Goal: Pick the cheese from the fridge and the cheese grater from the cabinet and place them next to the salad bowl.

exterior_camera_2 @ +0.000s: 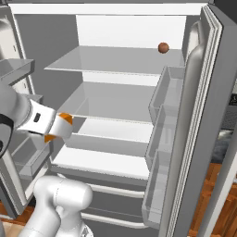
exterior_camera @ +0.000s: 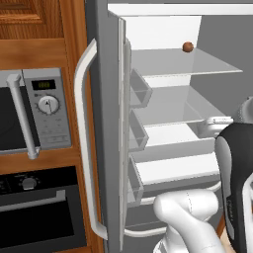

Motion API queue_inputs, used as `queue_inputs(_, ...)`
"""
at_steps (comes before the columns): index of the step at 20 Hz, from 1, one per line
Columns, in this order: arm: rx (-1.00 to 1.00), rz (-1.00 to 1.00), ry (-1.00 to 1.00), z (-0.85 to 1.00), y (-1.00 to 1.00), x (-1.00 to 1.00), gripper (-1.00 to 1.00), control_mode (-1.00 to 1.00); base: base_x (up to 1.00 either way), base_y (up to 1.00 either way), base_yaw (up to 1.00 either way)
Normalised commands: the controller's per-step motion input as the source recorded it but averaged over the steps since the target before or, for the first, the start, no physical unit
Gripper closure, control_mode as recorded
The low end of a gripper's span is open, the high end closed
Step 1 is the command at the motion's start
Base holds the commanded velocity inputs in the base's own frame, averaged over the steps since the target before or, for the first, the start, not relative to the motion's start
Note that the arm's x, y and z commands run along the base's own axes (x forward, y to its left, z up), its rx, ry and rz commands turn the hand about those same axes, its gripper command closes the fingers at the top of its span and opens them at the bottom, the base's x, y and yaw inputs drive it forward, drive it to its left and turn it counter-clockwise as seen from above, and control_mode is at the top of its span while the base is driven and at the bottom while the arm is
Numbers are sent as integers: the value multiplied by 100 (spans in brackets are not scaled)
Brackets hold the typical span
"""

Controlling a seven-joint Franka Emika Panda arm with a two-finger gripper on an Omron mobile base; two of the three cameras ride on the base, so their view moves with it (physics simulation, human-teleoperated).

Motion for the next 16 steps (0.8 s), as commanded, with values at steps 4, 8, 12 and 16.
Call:
queue_inputs(4, 0, 0, 0, 0, 0, -4, 100, -100, 0, 0, 0)
queue_inputs(8, 0, 0, 0, 0, 0, -5, 100, -100, 0, 0, 0)
queue_inputs(12, 0, 0, 0, 0, 0, -10, 100, -100, 0, 0, 0)
queue_inputs(16, 0, 0, 0, 0, 0, -14, 100, 100, -7, 0, 0)
